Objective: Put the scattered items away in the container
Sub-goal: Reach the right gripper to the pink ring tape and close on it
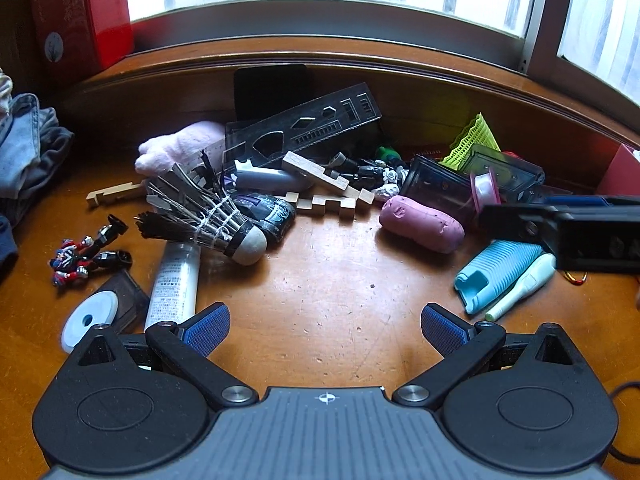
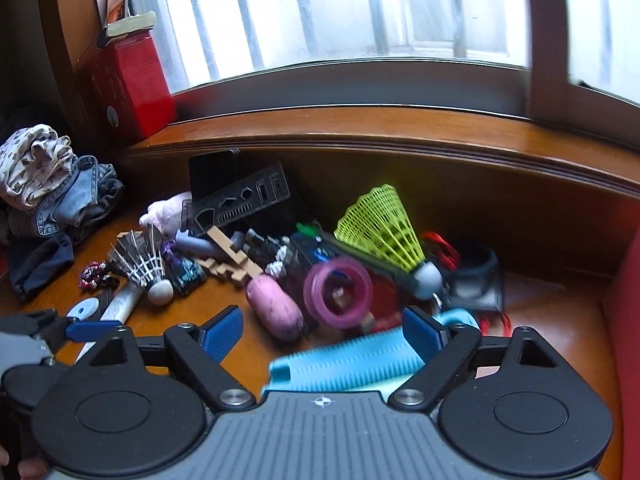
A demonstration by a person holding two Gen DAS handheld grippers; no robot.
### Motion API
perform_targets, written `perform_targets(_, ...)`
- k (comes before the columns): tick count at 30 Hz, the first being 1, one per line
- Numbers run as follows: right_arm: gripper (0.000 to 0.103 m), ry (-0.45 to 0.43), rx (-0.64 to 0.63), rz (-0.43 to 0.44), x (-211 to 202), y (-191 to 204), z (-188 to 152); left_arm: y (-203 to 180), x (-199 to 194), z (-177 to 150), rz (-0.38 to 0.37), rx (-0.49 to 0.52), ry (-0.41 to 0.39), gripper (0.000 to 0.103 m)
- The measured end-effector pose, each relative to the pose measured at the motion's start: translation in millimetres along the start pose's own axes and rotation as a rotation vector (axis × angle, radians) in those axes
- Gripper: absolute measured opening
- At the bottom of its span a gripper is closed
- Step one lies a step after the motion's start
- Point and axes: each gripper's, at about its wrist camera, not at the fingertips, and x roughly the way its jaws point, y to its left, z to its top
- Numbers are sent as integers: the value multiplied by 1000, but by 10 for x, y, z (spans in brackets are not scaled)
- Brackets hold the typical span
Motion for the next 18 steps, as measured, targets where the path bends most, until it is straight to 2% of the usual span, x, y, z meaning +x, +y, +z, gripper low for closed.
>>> perform_targets(8, 73, 33, 24, 20, 351, -111, 75, 14, 106, 63, -6, -12, 8, 103)
perform_targets(12, 60, 33, 45, 34, 428, -167, 67, -18, 158, 105, -13, -8, 12, 103)
perform_targets(13, 50, 33, 44, 33, 422, -172, 63, -32, 170, 117, -14, -6, 12, 103)
perform_targets(18, 48, 27, 34, 28, 369, -187, 47, -117, 200, 165, -22, 14, 6, 103)
